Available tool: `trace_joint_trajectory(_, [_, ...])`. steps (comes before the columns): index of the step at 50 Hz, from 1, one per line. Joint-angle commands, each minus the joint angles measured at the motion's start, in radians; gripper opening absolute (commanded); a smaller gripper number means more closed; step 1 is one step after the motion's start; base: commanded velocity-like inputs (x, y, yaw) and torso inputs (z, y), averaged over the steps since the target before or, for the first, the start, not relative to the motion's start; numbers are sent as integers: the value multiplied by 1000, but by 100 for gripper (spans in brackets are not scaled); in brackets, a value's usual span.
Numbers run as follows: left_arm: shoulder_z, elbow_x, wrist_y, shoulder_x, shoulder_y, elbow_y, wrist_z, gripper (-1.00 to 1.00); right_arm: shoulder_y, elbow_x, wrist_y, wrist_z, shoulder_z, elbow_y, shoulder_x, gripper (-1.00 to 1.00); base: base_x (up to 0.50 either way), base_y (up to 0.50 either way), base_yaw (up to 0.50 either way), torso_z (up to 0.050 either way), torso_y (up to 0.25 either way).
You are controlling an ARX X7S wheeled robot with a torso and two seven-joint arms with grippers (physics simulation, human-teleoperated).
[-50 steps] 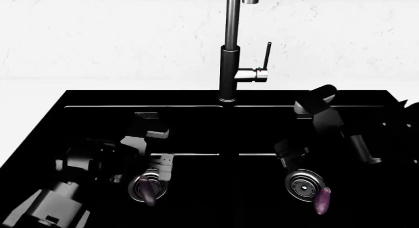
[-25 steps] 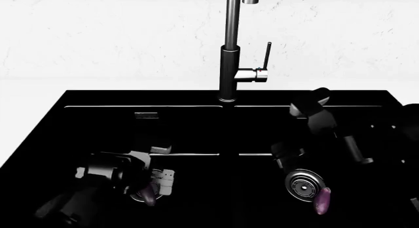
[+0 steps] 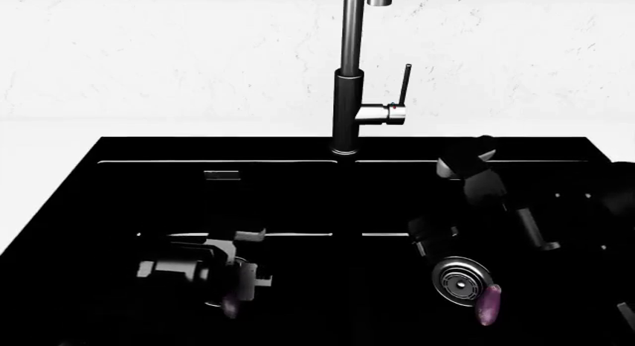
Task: Pick the vegetables from the sink and place them on the cutting board.
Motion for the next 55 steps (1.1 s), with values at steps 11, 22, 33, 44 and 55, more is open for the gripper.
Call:
trace_joint_trajectory(11, [-104,222,27,17,0,-32,70,-100,3,7,-8,10,5,-8,2,100,1,0,0,0,0])
trace_joint_trajectory(22, [-130,186,-75,-80,37,360,-20,-100,8,28,4,39,23,-35,12,100,0,0,0,0,0])
trace_joint_trajectory(33, [-159,118,-217,-160,47,735,-61,-100,22,189,84,384,222,167,-49,100,0,0,0,0,0])
trace_joint_trajectory(44, [-217,87,-198,-187,29,849,-84,-100,-43,444,145,773,411,211,-56,100,0,0,0,0,0])
trace_joint_trajectory(55, [-264,36,-233,-202,41,962,-105,-100,-99,634,178,992,470,263,-47,100,0,0,0,0,0])
